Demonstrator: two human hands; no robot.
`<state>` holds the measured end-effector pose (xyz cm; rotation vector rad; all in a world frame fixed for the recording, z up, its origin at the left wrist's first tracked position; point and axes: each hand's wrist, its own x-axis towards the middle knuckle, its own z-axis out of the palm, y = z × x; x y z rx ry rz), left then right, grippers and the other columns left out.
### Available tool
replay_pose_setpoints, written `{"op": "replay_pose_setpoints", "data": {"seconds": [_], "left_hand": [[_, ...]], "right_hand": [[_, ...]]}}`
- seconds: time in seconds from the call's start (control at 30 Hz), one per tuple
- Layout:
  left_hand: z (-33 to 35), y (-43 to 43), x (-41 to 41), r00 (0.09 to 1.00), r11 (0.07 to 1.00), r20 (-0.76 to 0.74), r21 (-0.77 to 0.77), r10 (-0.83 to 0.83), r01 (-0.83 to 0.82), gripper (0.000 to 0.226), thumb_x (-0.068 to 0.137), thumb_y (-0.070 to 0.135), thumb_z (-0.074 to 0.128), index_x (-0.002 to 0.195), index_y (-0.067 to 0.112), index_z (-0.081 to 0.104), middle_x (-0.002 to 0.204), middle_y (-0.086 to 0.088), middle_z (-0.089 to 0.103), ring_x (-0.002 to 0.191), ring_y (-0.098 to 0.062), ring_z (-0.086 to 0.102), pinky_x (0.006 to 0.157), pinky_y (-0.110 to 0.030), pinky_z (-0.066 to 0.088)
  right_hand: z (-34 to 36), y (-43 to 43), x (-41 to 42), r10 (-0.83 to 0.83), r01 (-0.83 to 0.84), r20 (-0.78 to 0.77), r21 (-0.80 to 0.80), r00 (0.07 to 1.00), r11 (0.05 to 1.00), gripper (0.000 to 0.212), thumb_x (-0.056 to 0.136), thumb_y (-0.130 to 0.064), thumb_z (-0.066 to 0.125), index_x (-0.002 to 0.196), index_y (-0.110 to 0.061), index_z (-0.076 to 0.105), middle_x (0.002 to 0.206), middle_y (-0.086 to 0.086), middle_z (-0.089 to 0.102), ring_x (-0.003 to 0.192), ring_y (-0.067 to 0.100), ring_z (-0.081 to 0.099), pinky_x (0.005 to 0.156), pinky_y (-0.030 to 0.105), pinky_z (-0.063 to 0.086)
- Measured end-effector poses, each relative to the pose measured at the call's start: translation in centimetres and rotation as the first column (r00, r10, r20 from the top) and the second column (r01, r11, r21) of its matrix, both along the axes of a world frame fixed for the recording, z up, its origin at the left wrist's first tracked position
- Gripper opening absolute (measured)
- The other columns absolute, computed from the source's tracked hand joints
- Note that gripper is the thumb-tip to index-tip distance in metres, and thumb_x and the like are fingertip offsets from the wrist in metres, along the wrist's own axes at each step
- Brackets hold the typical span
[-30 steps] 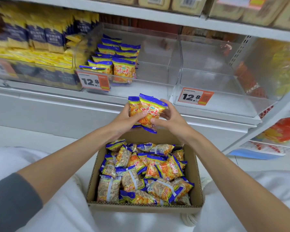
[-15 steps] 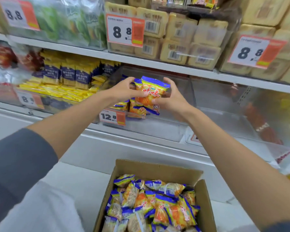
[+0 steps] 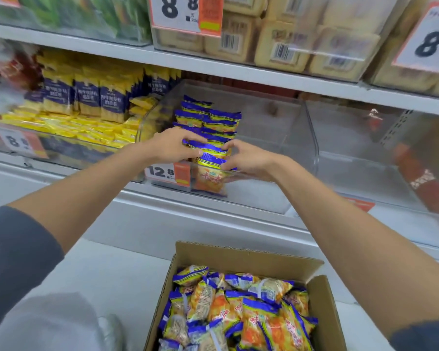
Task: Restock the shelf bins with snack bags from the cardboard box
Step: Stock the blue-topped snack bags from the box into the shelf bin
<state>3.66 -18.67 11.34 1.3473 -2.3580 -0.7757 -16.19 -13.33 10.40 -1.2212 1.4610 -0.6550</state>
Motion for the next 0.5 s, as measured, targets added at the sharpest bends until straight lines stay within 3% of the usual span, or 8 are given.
{"op": "replay_pose_setpoints", "data": {"seconds": [0.1,0.2,0.3,0.37,0.43,0.5], "left_hand": [[-0.6,-0.6,0.1,0.973,0.995,0.222,-0.089,0.059,-0.040,0.037,0.091,0.056,0.052,0.127,0.049,0.056,0.140,-0.001,0.051,0.133,-0.028,0.039,0.111,-0.050,0.028],[-0.9,-0.4,-0.6,0.947,0.988,0.309,-0.147,0.084,-0.040,0.041,0.092,0.059,0.048,0.132,0.049,0.051,0.144,0.002,0.042,0.137,-0.025,0.027,0.109,-0.046,0.020],[-0.6,0.2,-0.8,0.971,0.984,0.203,-0.146,0.127,-0.098,0.039,0.091,0.046,0.059,0.130,0.046,0.055,0.143,-0.002,0.046,0.136,-0.028,0.032,0.108,-0.047,0.025],[-0.3,0.9,-0.7,0.987,0.966,0.029,-0.212,0.160,-0.150,0.035,0.088,0.026,0.065,0.121,0.038,0.065,0.131,-0.004,0.056,0.125,-0.027,0.045,0.106,-0.047,0.035],[0.0,2.6,-0.8,0.978,0.942,-0.142,-0.276,0.156,-0.190,0.031,0.083,0.013,0.066,0.110,0.028,0.070,0.111,0.000,0.062,0.101,-0.019,0.056,0.095,-0.037,0.045],[0.1,5.3,-1.3,0.969,0.942,-0.226,-0.292,0.098,-0.164,0.024,0.081,0.008,0.065,0.100,0.021,0.071,0.094,0.006,0.061,0.078,-0.012,0.055,0.078,-0.027,0.046]], "right_hand": [[0.1,-0.5,0.1,-0.011,0.006,0.091,0.061,0.996,0.998,0.051,0.088,0.009,0.060,0.128,-0.016,0.041,0.125,0.017,0.057,0.093,0.024,0.067,0.074,0.036,0.060],[0.0,-0.2,0.2,-0.019,0.019,0.008,0.007,1.000,1.000,0.048,0.084,0.002,0.070,0.119,-0.016,0.044,0.124,0.013,0.060,0.103,0.025,0.065,0.091,0.043,0.055],[0.6,0.5,1.5,-0.075,0.070,-0.062,-0.078,0.995,0.994,0.033,0.084,0.000,0.071,0.102,-0.016,0.049,0.111,0.006,0.063,0.097,0.020,0.065,0.084,0.038,0.056],[0.9,0.9,2.1,-0.074,0.027,-0.255,-0.183,0.964,0.983,0.047,0.083,-0.011,0.075,0.121,-0.011,0.047,0.121,0.007,0.061,0.103,0.022,0.063,0.083,0.039,0.056],[1.2,2.0,2.2,-0.126,-0.079,-0.508,-0.363,0.852,0.928,0.062,0.084,-0.021,0.071,0.137,-0.011,0.040,0.128,0.006,0.056,0.109,0.022,0.057,0.088,0.037,0.050],[1.4,4.7,1.9,-0.270,-0.138,-0.553,-0.586,0.788,0.798,0.053,0.086,-0.014,0.064,0.136,-0.012,0.045,0.126,0.008,0.055,0.108,0.021,0.055,0.092,0.036,0.046]]}}
